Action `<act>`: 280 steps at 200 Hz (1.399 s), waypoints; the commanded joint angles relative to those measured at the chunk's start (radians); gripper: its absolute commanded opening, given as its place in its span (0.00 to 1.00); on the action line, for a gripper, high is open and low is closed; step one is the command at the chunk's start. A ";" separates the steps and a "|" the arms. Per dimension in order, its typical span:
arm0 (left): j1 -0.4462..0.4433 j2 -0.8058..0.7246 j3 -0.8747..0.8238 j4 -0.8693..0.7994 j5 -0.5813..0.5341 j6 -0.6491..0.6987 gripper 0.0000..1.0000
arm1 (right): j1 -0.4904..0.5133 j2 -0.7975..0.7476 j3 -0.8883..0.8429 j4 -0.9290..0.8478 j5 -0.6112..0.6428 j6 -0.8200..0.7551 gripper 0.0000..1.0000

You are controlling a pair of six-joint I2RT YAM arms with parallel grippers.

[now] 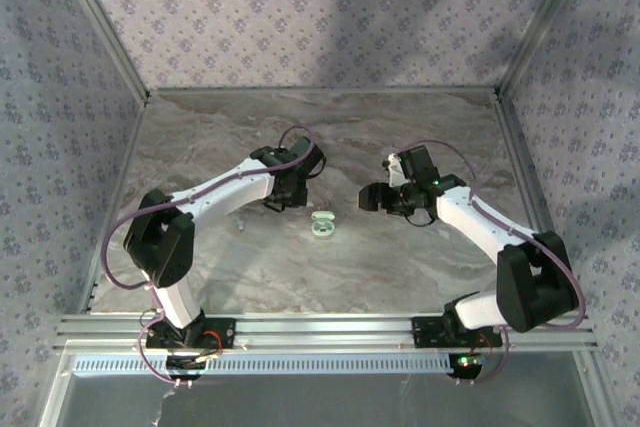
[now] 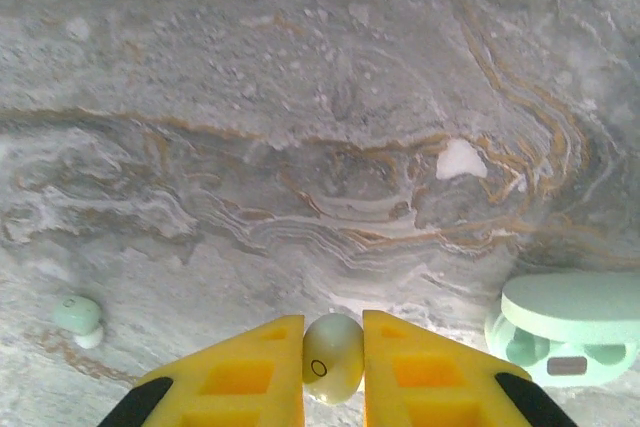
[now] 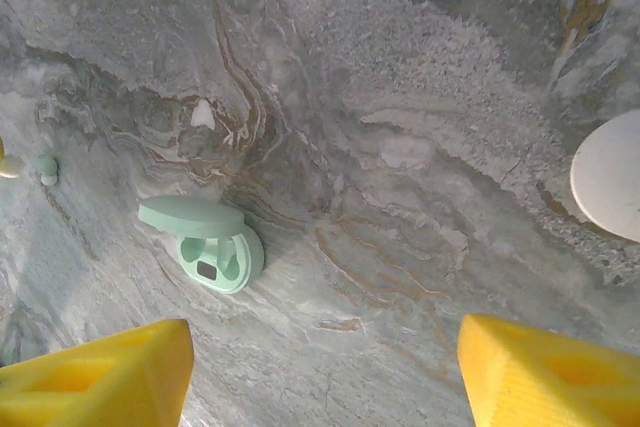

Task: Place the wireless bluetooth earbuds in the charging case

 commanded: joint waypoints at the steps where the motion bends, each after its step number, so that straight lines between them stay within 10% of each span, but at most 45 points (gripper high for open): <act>1: -0.022 -0.056 -0.045 0.061 0.059 -0.058 0.18 | 0.019 0.023 -0.021 0.018 -0.025 0.017 0.70; 102: -0.151 -0.108 -0.157 0.201 0.028 -0.231 0.18 | 0.033 0.004 -0.065 0.013 0.002 -0.014 0.69; 184: -0.159 -0.122 -0.157 0.171 -0.033 -0.248 0.18 | 0.048 0.194 -0.041 0.179 -0.170 0.062 0.09; 280: -0.137 -0.172 -0.201 0.175 -0.037 -0.237 0.18 | 0.060 0.355 0.017 0.271 -0.233 0.160 0.17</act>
